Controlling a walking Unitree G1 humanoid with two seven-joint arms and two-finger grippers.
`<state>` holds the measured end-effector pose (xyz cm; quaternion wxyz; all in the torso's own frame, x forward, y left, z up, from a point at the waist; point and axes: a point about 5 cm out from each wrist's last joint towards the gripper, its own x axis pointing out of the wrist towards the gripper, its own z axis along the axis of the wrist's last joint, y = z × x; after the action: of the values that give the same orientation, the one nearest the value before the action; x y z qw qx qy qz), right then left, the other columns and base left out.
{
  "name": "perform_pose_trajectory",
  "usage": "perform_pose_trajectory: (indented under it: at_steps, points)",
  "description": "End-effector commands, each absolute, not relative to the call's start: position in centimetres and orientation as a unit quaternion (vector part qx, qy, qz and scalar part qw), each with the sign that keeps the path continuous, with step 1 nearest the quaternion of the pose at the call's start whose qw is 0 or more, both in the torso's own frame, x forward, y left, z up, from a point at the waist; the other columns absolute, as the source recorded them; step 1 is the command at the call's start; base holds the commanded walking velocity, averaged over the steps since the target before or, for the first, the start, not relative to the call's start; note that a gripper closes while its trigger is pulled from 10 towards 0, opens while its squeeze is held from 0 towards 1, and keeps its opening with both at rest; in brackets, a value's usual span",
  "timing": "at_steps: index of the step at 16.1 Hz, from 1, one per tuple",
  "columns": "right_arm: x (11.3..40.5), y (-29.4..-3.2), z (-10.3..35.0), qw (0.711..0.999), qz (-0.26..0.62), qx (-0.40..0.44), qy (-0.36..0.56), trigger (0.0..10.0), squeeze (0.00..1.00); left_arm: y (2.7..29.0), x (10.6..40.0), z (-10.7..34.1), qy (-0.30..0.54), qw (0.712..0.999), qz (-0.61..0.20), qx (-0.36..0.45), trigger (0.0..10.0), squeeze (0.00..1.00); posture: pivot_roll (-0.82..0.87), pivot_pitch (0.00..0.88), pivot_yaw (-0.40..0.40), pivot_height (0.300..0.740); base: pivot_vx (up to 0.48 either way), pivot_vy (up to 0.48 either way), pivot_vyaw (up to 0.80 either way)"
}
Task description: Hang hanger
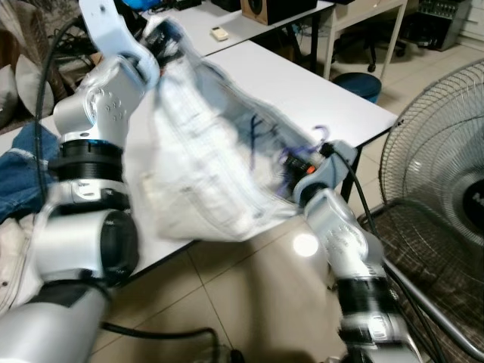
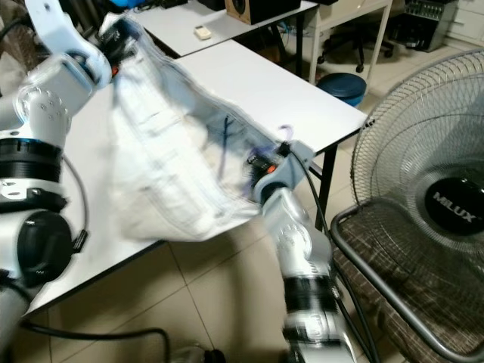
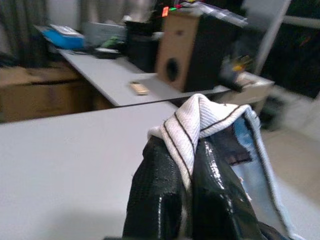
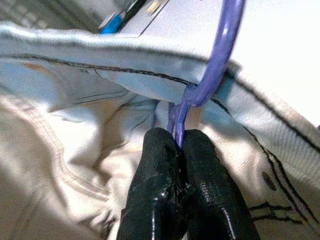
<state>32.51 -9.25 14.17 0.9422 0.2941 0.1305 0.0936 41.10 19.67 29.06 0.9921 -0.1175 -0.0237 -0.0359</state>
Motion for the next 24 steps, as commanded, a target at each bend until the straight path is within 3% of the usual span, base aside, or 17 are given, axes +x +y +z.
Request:
perform_pose_trajectory:
  at_steps: [1,3,7,9,12,15,16,17,18,19,20,22,23,24]
  points:
    - [31.9,-9.1,15.1,0.940,0.125,0.286,0.140,10.0,0.00,22.1,40.9,29.0,-0.045,0.997,0.002,-0.056,0.0,0.00,-0.07,0.000,0.193,0.740,0.000,0.000,0.00]
    - [30.8,-9.3,18.2,0.934,0.180,0.281,0.126,10.0,0.00,23.7,40.7,23.1,0.042,0.999,0.022,0.018,0.0,0.00,-0.09,0.000,0.192,0.740,0.000,0.000,0.00]
    - [29.6,-10.8,21.8,0.939,0.210,0.253,0.099,10.0,0.00,25.4,38.2,14.8,0.164,0.982,0.027,0.090,0.0,0.00,-0.12,0.000,0.193,0.740,0.000,0.000,0.00]
    - [28.7,-10.6,24.6,0.921,0.268,0.270,0.087,10.0,0.00,24.8,36.0,9.7,0.227,0.970,-0.012,0.088,0.0,0.00,-0.13,0.000,0.181,0.740,0.000,0.000,0.00]
    - [28.6,-10.5,25.8,0.912,0.291,0.276,0.080,10.0,0.00,24.9,34.5,7.2,0.258,0.963,-0.012,0.073,0.0,0.00,-0.14,0.000,0.167,0.740,0.000,0.000,0.00]
    - [28.9,-10.7,28.7,0.907,0.317,0.272,0.047,10.0,0.00,24.0,32.1,3.8,0.296,0.954,-0.046,-0.018,0.0,0.00,-0.16,0.000,0.158,0.740,0.000,0.000,0.00]
    - [28.9,-10.8,29.2,0.907,0.323,0.268,0.042,10.0,0.00,23.6,31.7,3.3,0.299,0.952,-0.056,-0.038,1.9,0.00,-0.16,0.000,0.158,0.740,0.000,0.000,0.00]
    - [29.0,-10.6,29.9,0.904,0.336,0.260,0.034,10.0,0.00,22.8,31.1,2.6,0.298,0.948,-0.076,-0.074,5.9,0.00,-0.16,0.000,0.155,0.740,0.000,0.000,0.00]
    - [29.0,-10.3,30.2,0.901,0.349,0.256,0.032,10.0,0.00,22.3,30.5,1.9,0.295,0.946,-0.091,-0.095,7.5,0.00,-0.16,0.000,0.150,0.740,0.000,0.000,0.00]
    - [28.8,-10.0,30.4,0.895,0.366,0.251,0.035,10.0,0.00,22.0,30.0,1.4,0.286,0.947,-0.096,-0.110,6.9,0.00,-0.16,0.000,0.143,0.740,0.000,0.000,0.00]
    - [28.6,-9.6,30.5,0.888,0.387,0.246,0.039,10.0,0.00,21.9,29.3,0.9,0.274,0.949,-0.100,-0.122,4.9,0.00,-0.16,0.000,0.137,0.740,0.000,0.000,0.00]
    - [28.2,-9.2,30.1,0.880,0.407,0.241,0.051,10.0,0.00,22.0,28.2,0.3,0.249,0.952,-0.101,-0.146,4.1,0.00,-0.15,0.000,0.125,0.740,0.000,0.000,0.40]
    - [28.1,-9.1,29.8,0.877,0.413,0.240,0.058,10.0,0.00,22.0,27.6,0.3,0.234,0.955,-0.109,-0.147,10.0,0.00,-0.14,0.000,0.121,0.740,0.000,0.000,0.80]
    - [28.1,-9.0,29.5,0.876,0.415,0.240,0.063,10.0,0.00,22.0,27.2,0.1,0.234,0.955,-0.112,-0.143,10.0,0.00,-0.13,0.000,0.118,0.740,0.000,0.000,0.80]
